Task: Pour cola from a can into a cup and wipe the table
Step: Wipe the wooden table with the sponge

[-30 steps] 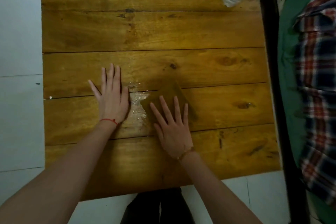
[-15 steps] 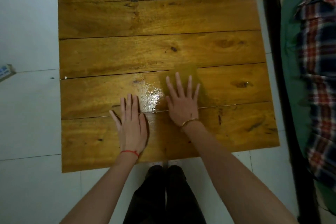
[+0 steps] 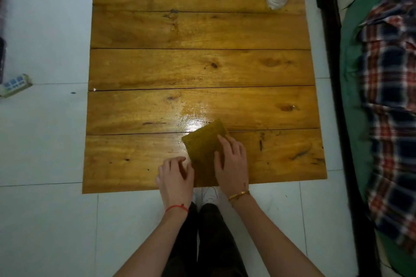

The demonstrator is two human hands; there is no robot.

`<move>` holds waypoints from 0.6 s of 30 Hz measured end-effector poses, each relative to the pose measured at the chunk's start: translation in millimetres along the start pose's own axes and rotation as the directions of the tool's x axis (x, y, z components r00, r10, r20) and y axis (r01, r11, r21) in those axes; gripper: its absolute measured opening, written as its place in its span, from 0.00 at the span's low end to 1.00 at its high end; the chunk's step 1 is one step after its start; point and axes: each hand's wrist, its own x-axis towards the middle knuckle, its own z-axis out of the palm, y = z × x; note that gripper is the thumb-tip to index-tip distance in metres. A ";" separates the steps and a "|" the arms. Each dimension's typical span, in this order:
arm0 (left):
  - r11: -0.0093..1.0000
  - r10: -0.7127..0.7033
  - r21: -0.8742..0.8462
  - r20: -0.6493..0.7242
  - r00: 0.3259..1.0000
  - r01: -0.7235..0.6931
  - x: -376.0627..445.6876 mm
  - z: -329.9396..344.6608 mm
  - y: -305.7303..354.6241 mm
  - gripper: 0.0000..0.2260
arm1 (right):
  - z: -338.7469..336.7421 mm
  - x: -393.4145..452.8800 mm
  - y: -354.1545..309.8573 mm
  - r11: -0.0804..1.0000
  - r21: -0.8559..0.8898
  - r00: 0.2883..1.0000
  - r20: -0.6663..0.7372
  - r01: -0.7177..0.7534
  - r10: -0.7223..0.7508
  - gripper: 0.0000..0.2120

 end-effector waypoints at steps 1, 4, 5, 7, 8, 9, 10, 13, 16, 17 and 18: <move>0.998 -0.050 -0.035 0.032 0.998 0.051 -2.0 0.4 3.6 0.10 | -7.9 4.4 3.1 0.993 0.027 0.989 -0.089 -0.117 0.119 0.17; 0.985 -0.142 -0.083 0.108 0.984 0.151 -3.3 1.3 16.9 0.11 | -23.1 23.2 17.1 0.914 0.024 0.913 -0.053 -0.404 0.405 0.12; 0.980 -0.163 -0.094 0.124 0.979 0.175 -2.9 2.3 21.7 0.12 | -25.6 28.3 20.2 0.897 -0.001 0.897 0.007 -0.441 0.441 0.13; 0.959 -0.222 -0.146 0.152 0.963 0.244 -1.9 3.5 30.8 0.13 | -28.2 35.6 22.6 0.885 0.002 0.879 0.115 -0.466 0.463 0.13; 0.947 -0.259 -0.152 0.168 0.951 0.284 -1.2 3.9 34.9 0.14 | -28.3 37.7 22.1 0.881 0.013 0.872 0.147 -0.473 0.466 0.13; 0.940 -0.290 -0.128 0.182 0.939 0.316 -0.4 4.3 38.3 0.15 | -27.5 39.7 21.4 0.876 0.013 0.865 0.168 -0.481 0.473 0.12; 0.939 -0.314 -0.081 0.192 0.930 0.334 0.9 4.6 41.6 0.16 | -26.7 41.4 20.7 0.870 0.005 0.854 0.190 -0.494 0.484 0.12; 0.935 -0.354 0.046 0.201 0.913 0.352 6.3 4.1 50.3 0.15 | -26.8 46.1 19.4 0.831 0.013 0.799 0.282 -0.556 0.531 0.11; 0.913 -0.407 0.094 0.221 0.886 0.396 11.6 2.9 53.2 0.12 | -32.9 46.6 18.5 0.759 0.118 0.742 0.349 -0.640 0.572 0.07; 0.905 -0.424 0.091 0.228 0.877 0.414 13.2 2.5 53.6 0.11 | -35.2 46.1 18.5 0.747 0.144 0.737 0.365 -0.649 0.569 0.05; 0.899 -0.437 0.075 0.232 0.869 0.432 14.6 2.2 54.4 0.09 | -38.1 46.0 17.9 0.741 0.166 0.735 0.383 -0.650 0.559 0.04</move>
